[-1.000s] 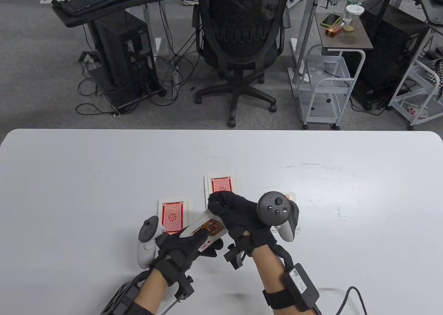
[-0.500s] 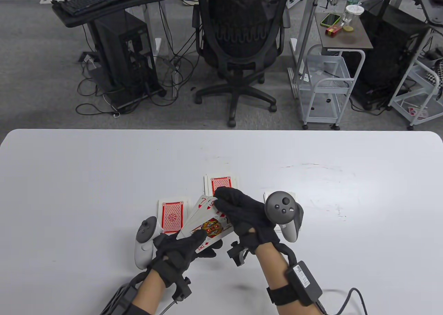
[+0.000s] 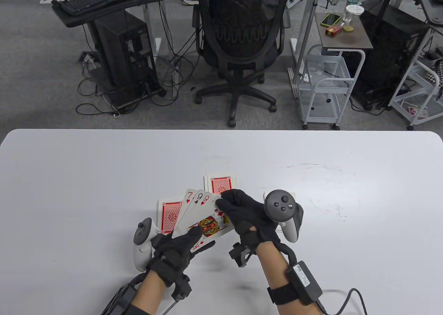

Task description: Four-player card dealing with fan arrangement

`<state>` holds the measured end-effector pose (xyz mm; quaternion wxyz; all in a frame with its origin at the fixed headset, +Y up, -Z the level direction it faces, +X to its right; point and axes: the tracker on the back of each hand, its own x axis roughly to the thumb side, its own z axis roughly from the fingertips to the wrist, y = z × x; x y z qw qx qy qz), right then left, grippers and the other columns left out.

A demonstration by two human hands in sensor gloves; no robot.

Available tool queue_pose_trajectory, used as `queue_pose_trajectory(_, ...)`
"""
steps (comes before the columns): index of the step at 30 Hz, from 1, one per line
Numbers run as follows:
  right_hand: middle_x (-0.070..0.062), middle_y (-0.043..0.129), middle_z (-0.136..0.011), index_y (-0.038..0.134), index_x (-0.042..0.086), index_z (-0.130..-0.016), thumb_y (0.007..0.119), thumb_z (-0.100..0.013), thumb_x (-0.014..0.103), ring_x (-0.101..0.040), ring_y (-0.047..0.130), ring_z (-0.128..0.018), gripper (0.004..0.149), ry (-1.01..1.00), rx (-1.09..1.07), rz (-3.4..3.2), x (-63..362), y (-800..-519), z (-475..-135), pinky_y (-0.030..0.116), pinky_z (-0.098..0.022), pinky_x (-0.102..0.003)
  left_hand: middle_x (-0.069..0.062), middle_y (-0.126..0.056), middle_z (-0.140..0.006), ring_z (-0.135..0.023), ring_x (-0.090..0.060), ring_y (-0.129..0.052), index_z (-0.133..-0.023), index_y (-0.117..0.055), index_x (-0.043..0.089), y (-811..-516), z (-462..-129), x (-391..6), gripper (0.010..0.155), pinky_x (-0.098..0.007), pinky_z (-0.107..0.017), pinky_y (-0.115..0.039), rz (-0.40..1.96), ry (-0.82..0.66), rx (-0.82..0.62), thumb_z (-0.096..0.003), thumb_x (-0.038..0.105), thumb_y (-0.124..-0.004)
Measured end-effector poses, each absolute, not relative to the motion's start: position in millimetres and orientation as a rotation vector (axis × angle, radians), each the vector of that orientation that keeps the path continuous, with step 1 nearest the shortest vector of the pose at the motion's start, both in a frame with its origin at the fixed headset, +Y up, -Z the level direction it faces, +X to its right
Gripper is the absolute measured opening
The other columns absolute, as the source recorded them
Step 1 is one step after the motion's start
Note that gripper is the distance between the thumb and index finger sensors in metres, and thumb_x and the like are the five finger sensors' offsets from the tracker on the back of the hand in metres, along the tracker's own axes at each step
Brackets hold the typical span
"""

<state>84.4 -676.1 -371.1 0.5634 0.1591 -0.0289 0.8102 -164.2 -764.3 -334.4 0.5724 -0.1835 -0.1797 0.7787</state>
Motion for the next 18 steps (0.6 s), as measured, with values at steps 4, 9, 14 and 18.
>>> queue_pose_trajectory(4,-0.01,0.085,-0.083,0.077,0.017,-0.093,0.083,-0.051,0.021,-0.036,0.095,-0.067,0.043,-0.029,0.422,1.823,82.5,-675.7,-373.4,0.064,-0.056,-0.066,0.011,-0.072,-0.107,-0.1,-0.027,-0.077,-0.104,-0.057,0.044,-765.5,-334.7,-168.0,0.052,-0.048,-0.069,-0.072,1.904,-0.4,-0.413,-0.0555,0.036,-0.075)
queue_pose_trajectory(9,-0.007,0.088,-0.078,0.08,0.018,-0.089,0.085,-0.052,0.033,-0.032,0.097,-0.061,0.041,-0.07,0.359,1.852,83.9,-675.7,-369.9,0.066,-0.056,-0.065,0.011,-0.073,-0.107,-0.098,-0.029,-0.079,-0.103,-0.055,0.047,-762.8,-334.1,-165.1,0.053,-0.048,-0.068,-0.073,1.843,-0.417,-0.416,-0.0555,0.035,-0.076)
queue_pose_trajectory(14,-0.01,0.085,-0.085,0.075,0.018,-0.096,0.08,-0.055,0.031,-0.034,0.096,-0.068,0.043,-0.054,0.399,1.793,85.5,-673.7,-371.2,0.066,-0.056,-0.065,0.013,-0.072,-0.107,-0.099,-0.027,-0.079,-0.103,-0.054,0.047,-761.7,-334.0,-167.9,0.054,-0.048,-0.069,-0.072,1.918,-0.424,-0.402,-0.0557,0.034,-0.076)
queue_pose_trajectory(18,-0.012,0.077,-0.091,0.068,0.015,-0.101,0.081,-0.054,0.052,-0.037,0.09,-0.071,0.061,0.066,0.368,1.935,88.8,-680.2,-373.2,0.062,-0.058,-0.067,0.013,-0.071,-0.107,-0.1,-0.027,-0.078,-0.103,-0.054,0.048,-759.0,-333.4,-170.8,0.054,-0.048,-0.07,-0.072,1.966,-0.419,-0.362,-0.0557,0.034,-0.076)
